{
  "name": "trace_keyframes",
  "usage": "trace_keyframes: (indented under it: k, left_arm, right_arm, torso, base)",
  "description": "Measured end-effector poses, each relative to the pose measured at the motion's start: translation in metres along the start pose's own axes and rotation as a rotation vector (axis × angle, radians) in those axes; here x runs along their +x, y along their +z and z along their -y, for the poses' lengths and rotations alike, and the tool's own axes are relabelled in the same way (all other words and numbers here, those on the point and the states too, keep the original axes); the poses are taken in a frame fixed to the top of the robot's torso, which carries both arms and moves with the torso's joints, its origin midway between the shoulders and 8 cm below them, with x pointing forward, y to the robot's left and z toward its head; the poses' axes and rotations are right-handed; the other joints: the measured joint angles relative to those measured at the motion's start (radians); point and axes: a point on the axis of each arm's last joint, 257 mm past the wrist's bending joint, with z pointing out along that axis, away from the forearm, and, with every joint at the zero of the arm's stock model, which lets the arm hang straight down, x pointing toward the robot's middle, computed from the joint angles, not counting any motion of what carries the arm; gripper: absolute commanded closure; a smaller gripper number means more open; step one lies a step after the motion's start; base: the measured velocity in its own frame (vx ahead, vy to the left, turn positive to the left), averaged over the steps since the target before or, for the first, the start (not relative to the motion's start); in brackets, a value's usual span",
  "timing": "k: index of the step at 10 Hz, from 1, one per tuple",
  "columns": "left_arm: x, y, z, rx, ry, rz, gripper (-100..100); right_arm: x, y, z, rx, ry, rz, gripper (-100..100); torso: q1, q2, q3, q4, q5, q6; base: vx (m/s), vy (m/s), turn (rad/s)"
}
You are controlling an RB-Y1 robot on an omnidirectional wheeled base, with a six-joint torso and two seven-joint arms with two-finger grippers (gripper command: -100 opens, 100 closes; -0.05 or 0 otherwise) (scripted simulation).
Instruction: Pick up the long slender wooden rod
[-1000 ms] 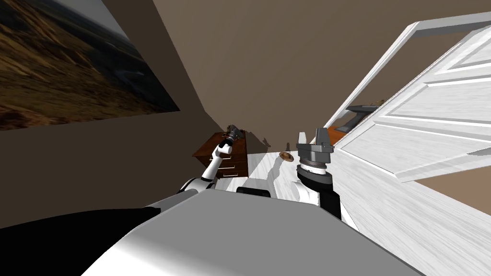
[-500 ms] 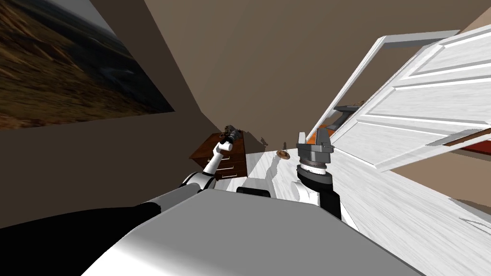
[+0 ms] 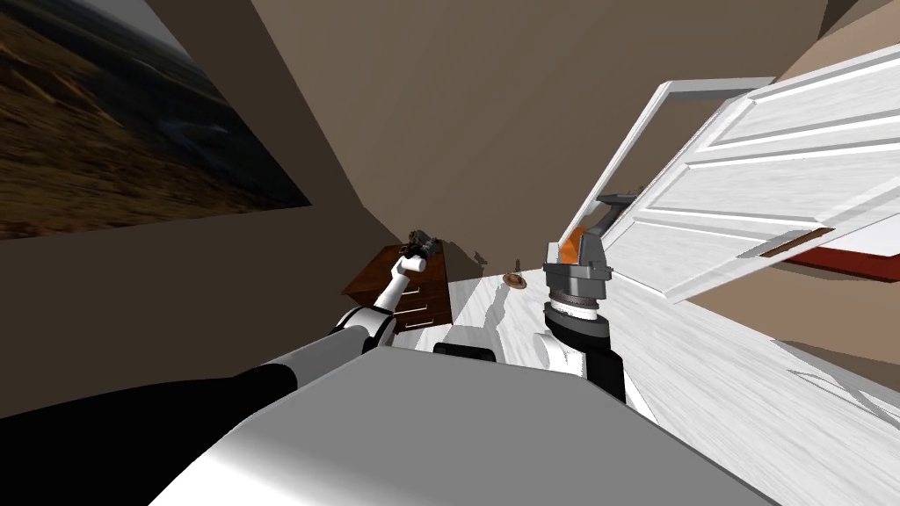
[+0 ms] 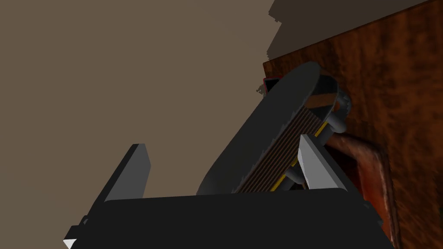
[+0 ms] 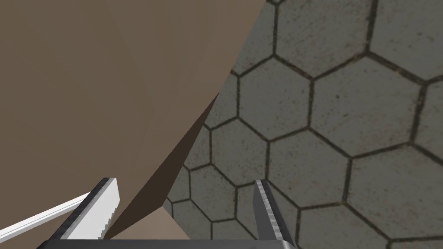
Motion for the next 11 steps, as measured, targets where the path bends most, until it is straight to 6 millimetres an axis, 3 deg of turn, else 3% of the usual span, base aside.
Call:
trace_keyframes:
  k: [5, 11]
  left_arm:
    - [-0.018, 0.013, -0.023, -0.152, -0.025, 0.006, -100]
    - [-0.043, 0.012, -0.057, -0.34, -0.067, 0.024, -100]
  right_arm:
    - [0.0, 0.0, 0.0, 0.0, 0.0, 0.0, 0]
    - [0.0, 0.0, 0.0, 0.0, 0.0, 0.0, 0]
  torso:
    - [0.001, 0.0, 0.0, 0.0, 0.0, 0.0]
    - [0.001, -0.001, 0.0, 0.0, 0.0, 0.0]
  base:
    - [-0.014, 0.028, -0.082]
    - [-0.006, 0.038, -0.111]
